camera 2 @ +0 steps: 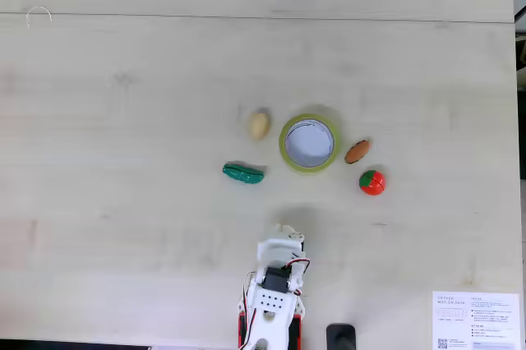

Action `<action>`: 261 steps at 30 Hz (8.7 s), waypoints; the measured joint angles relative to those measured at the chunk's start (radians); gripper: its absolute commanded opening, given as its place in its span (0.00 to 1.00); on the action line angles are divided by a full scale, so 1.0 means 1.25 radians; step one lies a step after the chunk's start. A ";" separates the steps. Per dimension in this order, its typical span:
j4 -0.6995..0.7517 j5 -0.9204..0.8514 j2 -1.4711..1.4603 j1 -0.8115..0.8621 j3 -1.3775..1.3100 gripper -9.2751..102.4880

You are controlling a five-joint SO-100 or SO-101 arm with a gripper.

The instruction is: Grasp a cucumber and put it in the hole.

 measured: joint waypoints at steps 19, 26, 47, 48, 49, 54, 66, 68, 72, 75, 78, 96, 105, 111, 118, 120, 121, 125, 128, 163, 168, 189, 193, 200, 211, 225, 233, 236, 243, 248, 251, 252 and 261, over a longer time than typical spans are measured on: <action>0.000 0.000 0.000 0.000 0.000 0.08; 0.000 0.000 0.000 0.000 0.000 0.08; 0.000 0.000 0.000 0.000 0.000 0.08; 0.000 0.000 0.000 0.000 0.000 0.08; 0.000 0.000 0.000 0.000 0.000 0.08; 0.000 0.000 0.000 0.000 0.000 0.08; 0.000 0.000 0.000 0.000 0.000 0.08; 0.000 0.000 0.000 0.000 0.000 0.08; 0.000 0.000 0.000 0.000 0.000 0.08; 0.000 0.000 0.000 0.000 0.000 0.08; -0.015 0.000 0.000 0.000 0.001 0.08; -0.102 -0.177 -0.379 -0.011 -0.411 0.08; -0.102 -0.457 -0.762 -0.104 -0.723 0.08; -0.102 -0.598 -0.859 -0.185 -0.787 0.08; -0.104 -0.766 -0.901 -0.220 -0.788 0.08; -0.109 -0.800 -0.922 -0.227 -0.788 0.08; -0.113 -0.815 -0.931 -0.233 -0.788 0.08; -0.147 -0.875 -0.947 -0.258 -0.788 0.09; -0.194 -0.903 -0.950 -0.292 -0.765 0.09; -0.283 -0.915 -1.198 -0.388 -0.749 0.54; -0.283 -0.915 -1.244 -0.388 -0.749 0.53; -0.283 -0.914 -1.427 -0.388 -0.811 0.38; -0.283 -0.914 -1.459 -0.388 -0.850 0.32; -0.283 -0.914 -1.524 -0.388 -0.918 0.25; -0.286 -0.917 -1.546 -0.387 -0.941 0.13; -0.286 -0.895 -1.538 -0.387 -0.941 0.08; -0.285 -0.857 -1.500 -0.387 -0.925 0.08; -0.285 -0.843 -1.466 -0.387 -0.925 0.08; -0.285 -0.787 -1.325 -0.387 -0.925 0.08; -0.285 -0.712 -1.232 -0.387 -0.925 0.08; -0.292 -0.636 -1.174 -0.387 -0.925 0.08; -0.295 -0.603 -1.158 -0.387 -0.925 0.08; -0.324 -0.387 -1.074 -0.297 -0.954 0.08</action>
